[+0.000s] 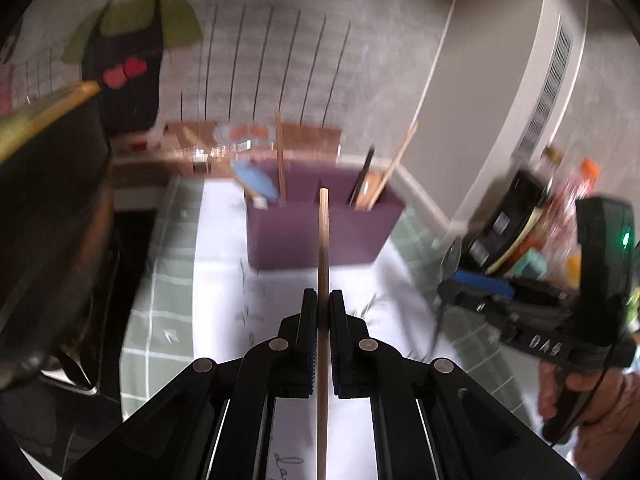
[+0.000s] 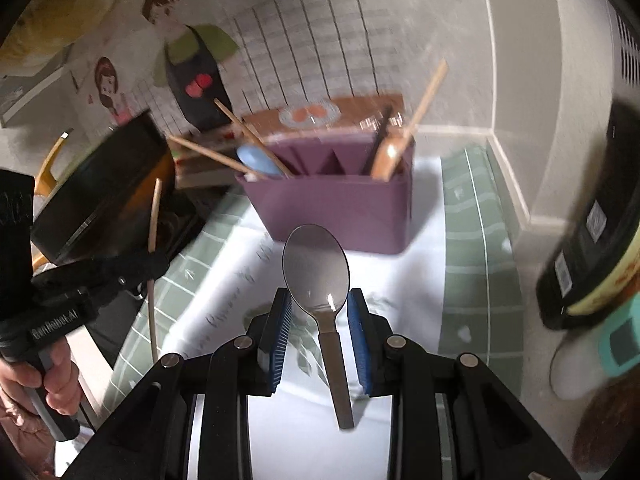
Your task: Organize utensils
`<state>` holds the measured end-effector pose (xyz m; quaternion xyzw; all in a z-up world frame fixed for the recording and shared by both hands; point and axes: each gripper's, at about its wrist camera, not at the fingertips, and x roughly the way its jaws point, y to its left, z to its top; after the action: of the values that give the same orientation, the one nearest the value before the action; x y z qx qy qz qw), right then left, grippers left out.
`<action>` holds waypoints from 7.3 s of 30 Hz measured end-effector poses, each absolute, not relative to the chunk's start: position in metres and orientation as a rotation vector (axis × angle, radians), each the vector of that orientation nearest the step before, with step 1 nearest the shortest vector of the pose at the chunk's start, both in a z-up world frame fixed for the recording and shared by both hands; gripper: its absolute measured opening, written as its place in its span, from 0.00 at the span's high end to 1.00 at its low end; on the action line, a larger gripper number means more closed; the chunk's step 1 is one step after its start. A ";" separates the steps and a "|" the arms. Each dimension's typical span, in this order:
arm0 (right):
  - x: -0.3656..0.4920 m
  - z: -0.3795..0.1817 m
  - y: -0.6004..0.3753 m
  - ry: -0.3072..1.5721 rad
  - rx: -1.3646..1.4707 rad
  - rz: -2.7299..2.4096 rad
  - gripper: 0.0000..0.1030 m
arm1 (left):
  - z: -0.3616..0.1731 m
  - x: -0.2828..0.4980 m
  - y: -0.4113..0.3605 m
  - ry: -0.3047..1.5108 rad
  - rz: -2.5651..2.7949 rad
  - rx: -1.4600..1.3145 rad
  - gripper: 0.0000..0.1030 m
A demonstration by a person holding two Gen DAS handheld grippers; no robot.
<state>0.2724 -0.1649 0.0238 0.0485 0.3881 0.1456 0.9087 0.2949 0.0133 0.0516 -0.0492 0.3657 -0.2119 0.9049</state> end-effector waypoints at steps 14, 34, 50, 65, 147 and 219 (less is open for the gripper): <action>0.314 0.009 -0.120 0.959 -0.181 0.457 0.79 | 0.110 0.311 0.049 0.665 -0.400 -0.163 0.95; 0.400 -0.090 -0.047 1.119 -0.345 0.402 0.74 | 0.024 0.294 0.074 0.883 -0.287 -0.209 0.94; 0.298 0.029 -0.106 0.843 -0.139 0.403 0.95 | 0.056 0.294 0.048 0.815 -0.401 -0.171 0.95; 0.328 -0.024 -0.052 0.964 -0.310 0.646 0.58 | 0.076 0.290 0.077 0.776 -0.347 -0.202 0.95; 0.366 0.219 -0.150 0.219 0.002 0.341 0.73 | 0.253 0.379 -0.014 0.455 -0.464 -0.060 0.94; 0.109 0.034 -0.135 0.592 0.022 0.043 0.11 | 0.043 0.117 0.039 0.599 -0.072 0.045 0.01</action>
<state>0.1089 -0.1345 0.0340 0.0109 0.2916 0.0210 0.9563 0.1167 0.0388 0.0428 0.0222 0.2948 -0.0355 0.9547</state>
